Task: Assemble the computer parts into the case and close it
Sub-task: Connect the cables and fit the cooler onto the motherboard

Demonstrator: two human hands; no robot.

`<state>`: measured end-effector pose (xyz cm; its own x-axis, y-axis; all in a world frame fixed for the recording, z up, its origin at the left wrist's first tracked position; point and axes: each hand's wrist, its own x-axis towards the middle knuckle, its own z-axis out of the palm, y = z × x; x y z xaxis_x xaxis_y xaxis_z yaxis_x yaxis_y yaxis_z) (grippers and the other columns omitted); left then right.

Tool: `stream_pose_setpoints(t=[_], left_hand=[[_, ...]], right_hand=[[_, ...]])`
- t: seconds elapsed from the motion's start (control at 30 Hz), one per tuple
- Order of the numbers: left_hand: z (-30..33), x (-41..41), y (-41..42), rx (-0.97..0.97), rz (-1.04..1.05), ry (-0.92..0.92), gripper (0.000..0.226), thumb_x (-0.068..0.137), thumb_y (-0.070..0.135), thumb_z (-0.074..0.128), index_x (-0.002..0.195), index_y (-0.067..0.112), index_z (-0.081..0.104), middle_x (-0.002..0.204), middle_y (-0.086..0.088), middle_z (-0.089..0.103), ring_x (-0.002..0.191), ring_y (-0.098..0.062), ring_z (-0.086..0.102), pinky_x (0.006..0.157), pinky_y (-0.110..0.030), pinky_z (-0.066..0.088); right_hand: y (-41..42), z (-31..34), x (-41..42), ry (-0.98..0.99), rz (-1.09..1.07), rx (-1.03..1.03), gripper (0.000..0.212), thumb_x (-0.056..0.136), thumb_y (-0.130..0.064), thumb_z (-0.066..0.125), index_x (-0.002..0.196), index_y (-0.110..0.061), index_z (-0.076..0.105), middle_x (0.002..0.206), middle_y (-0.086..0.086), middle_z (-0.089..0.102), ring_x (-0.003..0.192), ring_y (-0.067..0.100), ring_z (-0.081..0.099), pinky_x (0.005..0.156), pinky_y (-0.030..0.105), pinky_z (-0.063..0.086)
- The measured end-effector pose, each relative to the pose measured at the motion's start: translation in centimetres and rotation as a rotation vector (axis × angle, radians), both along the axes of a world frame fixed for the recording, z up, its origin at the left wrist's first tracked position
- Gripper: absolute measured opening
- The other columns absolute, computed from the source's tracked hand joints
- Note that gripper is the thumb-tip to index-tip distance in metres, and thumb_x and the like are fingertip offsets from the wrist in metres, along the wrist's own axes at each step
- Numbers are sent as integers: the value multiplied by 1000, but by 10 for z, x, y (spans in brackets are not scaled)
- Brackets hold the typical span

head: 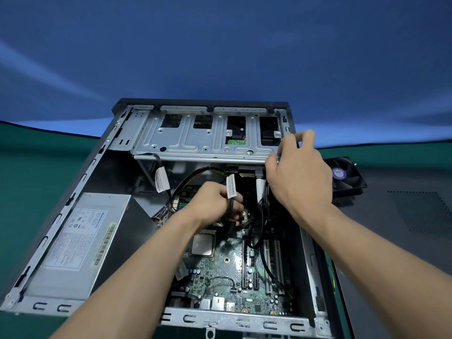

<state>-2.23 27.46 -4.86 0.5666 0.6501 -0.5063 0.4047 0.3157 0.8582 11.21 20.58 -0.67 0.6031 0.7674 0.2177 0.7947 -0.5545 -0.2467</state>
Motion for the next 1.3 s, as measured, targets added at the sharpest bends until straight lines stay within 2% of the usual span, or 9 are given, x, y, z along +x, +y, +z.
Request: stream_pose_setpoints(t=[0.1, 0.3, 0.53, 0.67, 0.83, 0.93, 1.03, 1.2, 1.3], left_hand=[[-1, 3, -3, 91, -121, 47, 8, 85, -11, 57, 81, -5, 60, 69, -10, 58, 55, -18, 49, 60, -29, 45], [-1, 7, -5, 282, -360, 193, 35, 86, -1, 60, 56, 15, 51, 53, 1, 46, 48, -8, 39, 50, -20, 33], [-7, -3, 1, 543, -293, 393, 21, 78, 7, 64, 61, 13, 53, 67, -7, 58, 63, -23, 54, 60, -26, 40], [-10, -13, 12, 712, -164, 534, 37, 79, 6, 66, 54, 17, 41, 74, -19, 60, 85, -38, 62, 65, -36, 43], [-9, -11, 18, 772, -144, 464, 7, 81, 6, 66, 76, 10, 63, 87, -10, 66, 84, -31, 62, 72, -33, 49], [-10, -11, 25, 757, -39, 377, 9, 82, 3, 66, 75, 8, 62, 70, -5, 57, 61, -17, 51, 50, -18, 37], [-13, -11, 29, 727, -4, 388, 10, 80, 5, 69, 73, 10, 64, 65, -4, 54, 60, -14, 46, 50, -19, 29], [-21, -7, 31, 836, -76, 487, 9, 83, 8, 63, 87, 14, 69, 86, -9, 68, 82, -31, 62, 62, -25, 37], [-23, -9, 35, 852, -45, 542, 11, 83, 6, 61, 72, 7, 60, 78, -19, 63, 79, -40, 60, 59, -30, 36]], right_hand=[[0, 0, 0, 4, 4, -2, 30, 97, -31, 39, 114, -10, 48, 123, 8, 37, 77, 26, 43, 57, 31, 26], [0, 0, -1, -2, 0, -2, 28, 96, -31, 40, 112, -9, 49, 122, 8, 37, 75, 26, 43, 55, 32, 25], [0, 0, -1, -5, -2, -3, 28, 96, -31, 39, 112, -9, 49, 123, 9, 37, 75, 27, 44, 54, 31, 25], [0, 1, -1, 0, -8, -15, 28, 96, -31, 39, 111, -9, 48, 122, 8, 36, 73, 26, 43, 51, 31, 21], [0, 1, -1, -1, -7, -10, 29, 96, -31, 39, 112, -9, 49, 122, 8, 37, 73, 25, 42, 54, 31, 26], [0, 0, 0, 3, -10, -12, 29, 96, -32, 39, 111, -10, 49, 122, 7, 37, 73, 24, 42, 49, 30, 21], [0, 1, 0, 12, -11, -10, 29, 96, -31, 39, 112, -9, 49, 123, 8, 37, 73, 25, 41, 46, 29, 16], [0, 1, 0, 13, -2, -16, 30, 97, -32, 38, 114, -9, 48, 124, 7, 36, 74, 25, 44, 49, 31, 21], [0, 1, 0, 8, 2, -15, 32, 97, -32, 38, 116, -9, 48, 124, 7, 36, 75, 25, 45, 53, 30, 25]])
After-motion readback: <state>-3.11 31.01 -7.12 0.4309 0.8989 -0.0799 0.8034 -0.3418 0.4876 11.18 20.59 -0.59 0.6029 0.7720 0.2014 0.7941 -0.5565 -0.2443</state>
